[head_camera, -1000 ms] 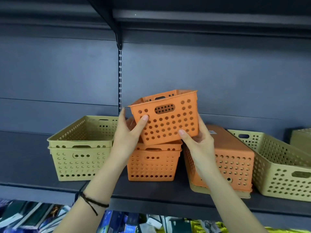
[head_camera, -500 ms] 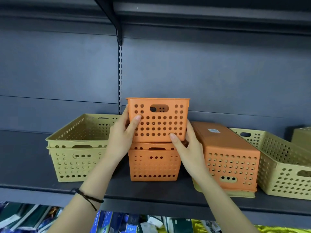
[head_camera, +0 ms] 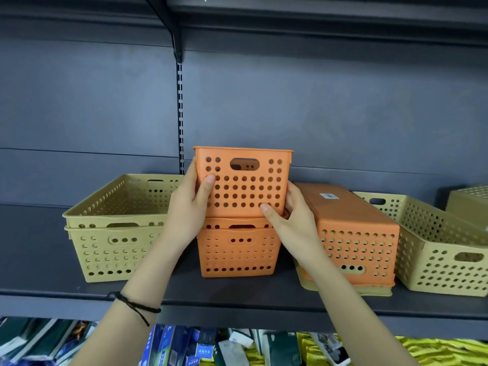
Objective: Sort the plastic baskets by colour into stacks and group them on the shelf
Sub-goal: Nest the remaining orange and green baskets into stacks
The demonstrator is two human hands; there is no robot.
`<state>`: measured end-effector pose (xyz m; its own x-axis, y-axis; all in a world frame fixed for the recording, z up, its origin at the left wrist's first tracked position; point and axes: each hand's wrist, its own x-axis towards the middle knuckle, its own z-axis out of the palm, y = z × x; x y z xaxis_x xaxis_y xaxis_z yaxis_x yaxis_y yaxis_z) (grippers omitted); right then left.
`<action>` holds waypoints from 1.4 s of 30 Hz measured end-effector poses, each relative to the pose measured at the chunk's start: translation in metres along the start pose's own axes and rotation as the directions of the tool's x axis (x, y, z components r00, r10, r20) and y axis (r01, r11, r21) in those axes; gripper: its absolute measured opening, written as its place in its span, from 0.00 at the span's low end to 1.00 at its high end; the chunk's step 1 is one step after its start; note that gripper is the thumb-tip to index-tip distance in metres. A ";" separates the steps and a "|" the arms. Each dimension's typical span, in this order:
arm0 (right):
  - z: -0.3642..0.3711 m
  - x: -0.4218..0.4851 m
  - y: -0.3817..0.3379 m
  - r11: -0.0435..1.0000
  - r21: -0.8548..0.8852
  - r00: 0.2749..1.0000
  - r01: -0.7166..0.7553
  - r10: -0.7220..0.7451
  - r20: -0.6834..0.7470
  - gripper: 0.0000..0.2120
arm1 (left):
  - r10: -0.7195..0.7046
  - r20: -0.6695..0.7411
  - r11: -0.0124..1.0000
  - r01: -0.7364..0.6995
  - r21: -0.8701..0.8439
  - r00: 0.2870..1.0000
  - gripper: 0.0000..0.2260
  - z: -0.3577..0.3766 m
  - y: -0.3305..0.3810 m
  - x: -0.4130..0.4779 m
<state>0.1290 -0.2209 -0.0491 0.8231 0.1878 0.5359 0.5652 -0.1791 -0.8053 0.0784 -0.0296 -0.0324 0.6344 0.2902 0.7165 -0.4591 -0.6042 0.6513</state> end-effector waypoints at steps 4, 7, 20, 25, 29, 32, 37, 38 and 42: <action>0.001 0.000 0.000 0.999 0.041 0.999 -0.017 0.018 -0.029 0.31 | 0.068 0.006 0.998 -0.068 -0.015 0.998 0.19 -0.001 0.001 -0.007; 0.001 -0.001 0.001 0.997 0.059 0.998 -0.054 0.056 -0.035 0.30 | 0.033 0.017 0.999 -0.033 0.003 0.999 0.18 0.003 0.000 -0.011; -0.002 -0.025 0.023 0.998 -0.017 0.995 0.066 -0.065 0.073 0.27 | 0.027 -0.078 0.988 -0.015 0.155 0.997 0.24 0.010 -0.012 -0.046; -0.015 -0.024 0.025 0.979 -0.137 0.987 0.154 -0.145 0.074 0.27 | 0.061 -0.030 0.952 -0.049 0.301 0.998 0.10 0.007 -0.015 -0.042; -0.055 -0.026 0.023 0.894 -0.270 0.932 0.357 -0.360 0.043 0.20 | 0.120 -0.046 0.919 -0.094 0.383 0.992 0.16 0.011 -0.015 -0.043; -0.098 -0.014 0.041 0.701 -0.563 0.886 0.438 -0.444 0.137 0.19 | 0.291 -0.033 0.832 -0.236 0.502 0.956 0.13 0.027 -0.002 -0.046; -0.153 -0.007 0.066 0.359 -0.815 0.882 0.455 -0.311 0.355 0.39 | 0.422 0.157 0.670 -0.424 0.610 0.893 0.12 0.068 0.035 -0.050; -0.160 -0.008 0.068 0.310 -0.834 0.883 0.456 -0.276 0.380 0.43 | 0.410 0.169 0.657 -0.419 0.627 0.896 0.12 0.075 0.039 -0.049; -0.171 -0.011 0.071 0.263 -0.843 0.879 0.469 -0.231 0.417 0.52 | 0.330 0.156 0.655 -0.345 0.672 0.931 0.11 0.095 0.042 -0.048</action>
<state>0.1697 -0.4009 -0.0689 0.5699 0.6091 0.5515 0.5811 -0.7733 0.2536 0.0883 -0.1393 -0.0633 0.5363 -0.0454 0.8428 -0.1014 -0.9948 0.0109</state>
